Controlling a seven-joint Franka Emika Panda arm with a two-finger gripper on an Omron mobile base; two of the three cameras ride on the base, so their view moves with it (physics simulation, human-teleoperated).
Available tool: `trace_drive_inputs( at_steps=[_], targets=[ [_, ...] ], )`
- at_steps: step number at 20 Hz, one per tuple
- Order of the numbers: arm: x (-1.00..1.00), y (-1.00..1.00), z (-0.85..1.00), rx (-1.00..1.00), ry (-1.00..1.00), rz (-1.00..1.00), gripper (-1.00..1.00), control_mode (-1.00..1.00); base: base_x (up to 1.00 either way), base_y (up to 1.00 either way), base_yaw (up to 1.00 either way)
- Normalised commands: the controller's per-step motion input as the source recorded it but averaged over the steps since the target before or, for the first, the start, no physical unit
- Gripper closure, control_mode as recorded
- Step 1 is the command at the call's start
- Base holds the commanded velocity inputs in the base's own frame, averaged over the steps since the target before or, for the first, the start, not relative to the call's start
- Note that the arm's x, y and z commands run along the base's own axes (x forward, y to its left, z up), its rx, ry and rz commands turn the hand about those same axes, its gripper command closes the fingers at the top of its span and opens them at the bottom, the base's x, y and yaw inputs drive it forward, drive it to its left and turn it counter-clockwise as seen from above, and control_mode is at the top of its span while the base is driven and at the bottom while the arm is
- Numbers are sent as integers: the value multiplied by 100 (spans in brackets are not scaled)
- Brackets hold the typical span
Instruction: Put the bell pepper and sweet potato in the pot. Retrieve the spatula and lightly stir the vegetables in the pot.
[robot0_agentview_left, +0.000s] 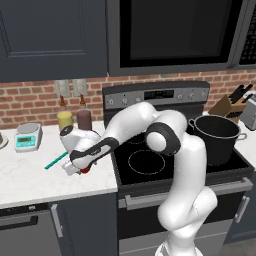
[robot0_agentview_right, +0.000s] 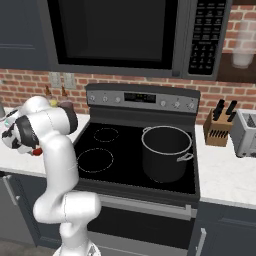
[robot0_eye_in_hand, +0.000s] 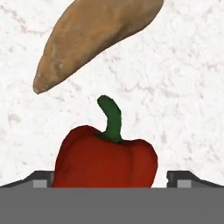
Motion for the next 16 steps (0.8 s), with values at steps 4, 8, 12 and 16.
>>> trace_drive_inputs(
  at_steps=[4,8,12,16],
  targets=[
    [0,-8,-25,8,0,0,100,-100,0,0,0],
    [0,-6,-3,13,0,0,100,-100,0,0,0],
    [-49,-18,47,12,-17,0,100,-100,0,0,0],
    [-94,-50,100,8,-37,0,100,-100,0,0,0]
  ],
)
